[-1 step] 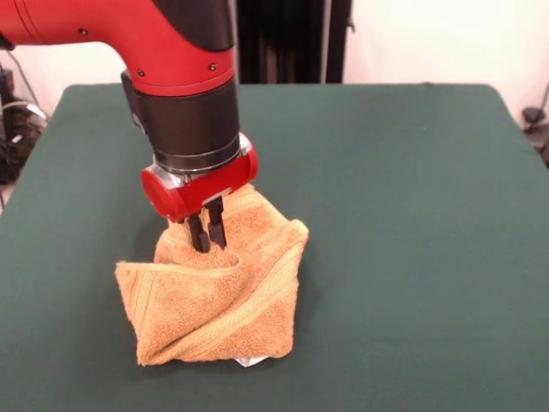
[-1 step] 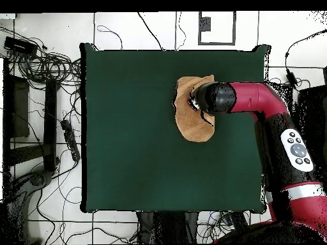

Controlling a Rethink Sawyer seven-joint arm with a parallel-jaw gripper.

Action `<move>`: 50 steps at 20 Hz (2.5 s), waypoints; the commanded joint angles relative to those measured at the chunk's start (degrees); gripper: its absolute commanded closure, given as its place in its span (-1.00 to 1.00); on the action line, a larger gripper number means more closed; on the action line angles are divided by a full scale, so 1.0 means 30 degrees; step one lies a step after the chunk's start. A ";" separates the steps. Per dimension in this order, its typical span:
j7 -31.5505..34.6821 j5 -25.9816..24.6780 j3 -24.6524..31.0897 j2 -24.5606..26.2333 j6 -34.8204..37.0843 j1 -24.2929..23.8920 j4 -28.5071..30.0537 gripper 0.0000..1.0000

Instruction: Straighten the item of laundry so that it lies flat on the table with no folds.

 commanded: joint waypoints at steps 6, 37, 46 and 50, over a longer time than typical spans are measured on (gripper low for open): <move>-0.0276 0.0021 -0.0578 -0.0411 0.1556 0.1538 -0.0293 1.00; 0.2012 0.3779 -0.4360 -0.1771 0.0391 0.0824 0.1723 1.00; 0.1942 0.3927 -0.4394 -0.1468 -0.0098 0.0827 0.1924 1.00; 0.1905 0.3909 -0.4363 -0.1226 -0.0124 0.0876 0.1734 1.00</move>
